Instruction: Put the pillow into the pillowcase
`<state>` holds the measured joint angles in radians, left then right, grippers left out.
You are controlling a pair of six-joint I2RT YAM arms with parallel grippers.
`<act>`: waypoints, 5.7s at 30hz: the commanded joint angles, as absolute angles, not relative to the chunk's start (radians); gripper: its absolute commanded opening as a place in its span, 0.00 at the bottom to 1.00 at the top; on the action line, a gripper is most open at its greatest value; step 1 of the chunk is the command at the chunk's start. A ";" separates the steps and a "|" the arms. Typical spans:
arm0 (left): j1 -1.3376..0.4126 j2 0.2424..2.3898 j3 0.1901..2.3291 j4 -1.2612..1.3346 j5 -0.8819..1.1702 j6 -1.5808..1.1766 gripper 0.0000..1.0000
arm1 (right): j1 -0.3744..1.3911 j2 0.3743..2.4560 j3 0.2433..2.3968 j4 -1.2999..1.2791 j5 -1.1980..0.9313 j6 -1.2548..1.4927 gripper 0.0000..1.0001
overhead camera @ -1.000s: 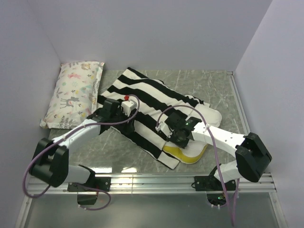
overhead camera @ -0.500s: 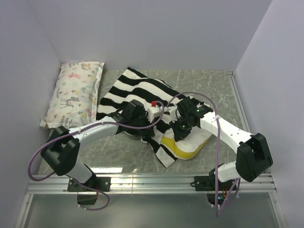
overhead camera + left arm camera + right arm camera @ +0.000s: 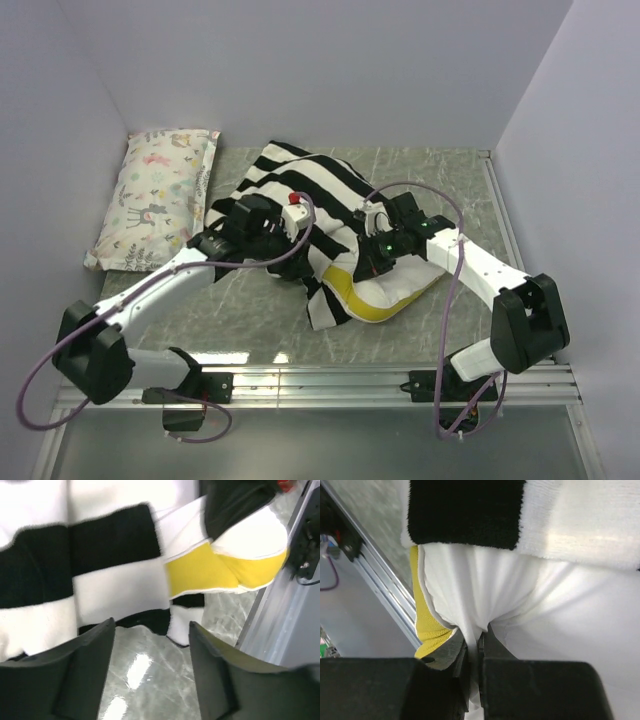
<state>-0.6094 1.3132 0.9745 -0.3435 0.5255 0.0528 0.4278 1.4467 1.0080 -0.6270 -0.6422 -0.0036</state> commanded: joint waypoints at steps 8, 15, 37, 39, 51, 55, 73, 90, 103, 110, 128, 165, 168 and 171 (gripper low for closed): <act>-0.810 1.339 0.954 -0.262 0.066 0.077 0.76 | 0.391 1.430 1.066 -0.488 -0.816 0.113 0.00; -0.811 1.488 1.037 -0.261 -0.063 0.074 0.62 | 0.376 1.396 1.060 -0.514 -0.859 0.109 0.00; -0.858 1.298 1.120 -0.365 0.713 -0.112 0.52 | 0.374 1.479 0.927 -0.357 -0.695 0.169 0.00; -0.741 1.218 1.091 -0.389 0.642 -0.129 0.59 | 0.373 1.448 0.878 -0.374 -0.671 0.115 0.00; -0.638 1.265 0.861 -0.453 -0.060 -0.071 0.73 | 0.374 1.417 0.890 -0.445 -0.762 0.103 0.00; -0.629 1.388 0.885 -0.374 -0.084 -0.048 0.73 | 0.373 1.411 0.893 -0.466 -0.791 0.089 0.00; -1.042 1.520 1.112 -0.205 0.880 -0.137 0.01 | 0.374 1.508 0.936 -0.354 -0.828 0.212 0.00; -0.462 1.348 1.296 -0.431 0.386 -0.140 0.72 | 0.434 1.442 1.057 -0.892 -0.829 -0.279 0.89; -0.616 1.925 1.568 -0.508 0.448 0.133 0.67 | 0.183 1.432 1.324 -0.838 -0.447 -0.279 0.93; -0.713 1.862 1.378 -0.578 0.555 0.267 0.63 | 0.046 1.656 1.390 -0.788 -0.452 -0.311 0.96; -0.612 1.977 1.752 -0.558 0.077 -0.046 0.77 | 0.011 1.591 1.180 -0.929 -0.580 -0.440 0.96; -0.694 1.960 1.723 -0.489 0.178 -0.149 0.69 | 0.107 1.601 1.100 -0.861 -0.721 -0.397 0.00; -0.673 2.011 1.736 -0.557 0.071 -0.085 0.72 | 0.107 1.595 1.098 -0.859 -0.721 -0.396 0.00; -0.660 2.089 1.756 -0.624 0.048 -0.067 0.74 | 0.107 1.594 1.098 -0.865 -0.718 -0.400 0.00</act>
<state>-0.6529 2.0281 1.7393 -0.5179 0.1421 -0.1196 0.0875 1.6398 1.1046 -0.8825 -0.6567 -0.4091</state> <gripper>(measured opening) 0.734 0.023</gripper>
